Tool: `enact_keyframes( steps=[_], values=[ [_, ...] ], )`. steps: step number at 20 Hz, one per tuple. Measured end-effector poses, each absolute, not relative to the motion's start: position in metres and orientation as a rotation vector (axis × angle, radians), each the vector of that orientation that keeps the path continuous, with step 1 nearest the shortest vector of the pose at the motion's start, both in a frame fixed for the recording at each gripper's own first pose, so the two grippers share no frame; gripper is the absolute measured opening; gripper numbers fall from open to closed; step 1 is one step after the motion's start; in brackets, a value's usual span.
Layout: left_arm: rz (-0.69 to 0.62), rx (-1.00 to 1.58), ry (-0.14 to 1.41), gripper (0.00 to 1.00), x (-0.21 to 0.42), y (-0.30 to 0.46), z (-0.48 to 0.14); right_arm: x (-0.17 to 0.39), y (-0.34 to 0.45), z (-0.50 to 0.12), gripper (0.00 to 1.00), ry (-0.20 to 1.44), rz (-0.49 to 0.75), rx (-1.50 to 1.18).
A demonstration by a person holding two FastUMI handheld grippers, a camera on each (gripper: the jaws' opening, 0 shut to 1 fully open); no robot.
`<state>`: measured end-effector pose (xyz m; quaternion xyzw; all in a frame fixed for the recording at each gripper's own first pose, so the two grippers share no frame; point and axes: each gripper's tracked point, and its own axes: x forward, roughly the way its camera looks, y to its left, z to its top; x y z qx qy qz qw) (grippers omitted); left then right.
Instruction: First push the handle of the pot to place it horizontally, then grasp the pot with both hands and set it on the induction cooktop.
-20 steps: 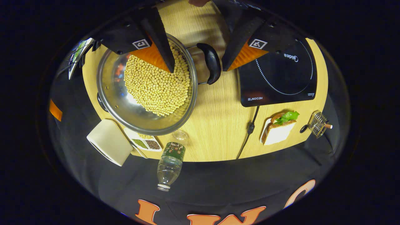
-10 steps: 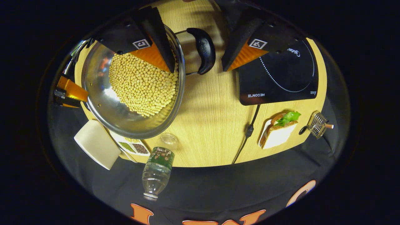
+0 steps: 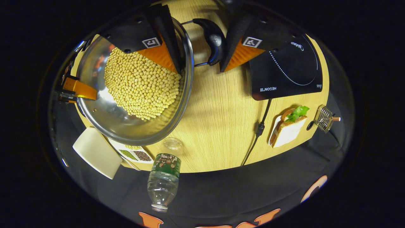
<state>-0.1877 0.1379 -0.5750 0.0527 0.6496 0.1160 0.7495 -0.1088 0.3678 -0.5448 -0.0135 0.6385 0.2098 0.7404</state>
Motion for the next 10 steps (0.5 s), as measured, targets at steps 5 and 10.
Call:
enact_keyframes(
  steps=[5, 10],
  values=[
    [0.274, 0.105, 1.378, 0.75, -0.185, 0.141, -0.574, -0.11, 0.366, -0.543, 0.66, 1.414, 0.449, 0.006],
    [0.312, 0.135, 1.379, 0.72, -0.187, 0.145, -0.568, -0.119, 0.37, -0.541, 0.51, 1.458, 0.424, 0.059]
  ],
)
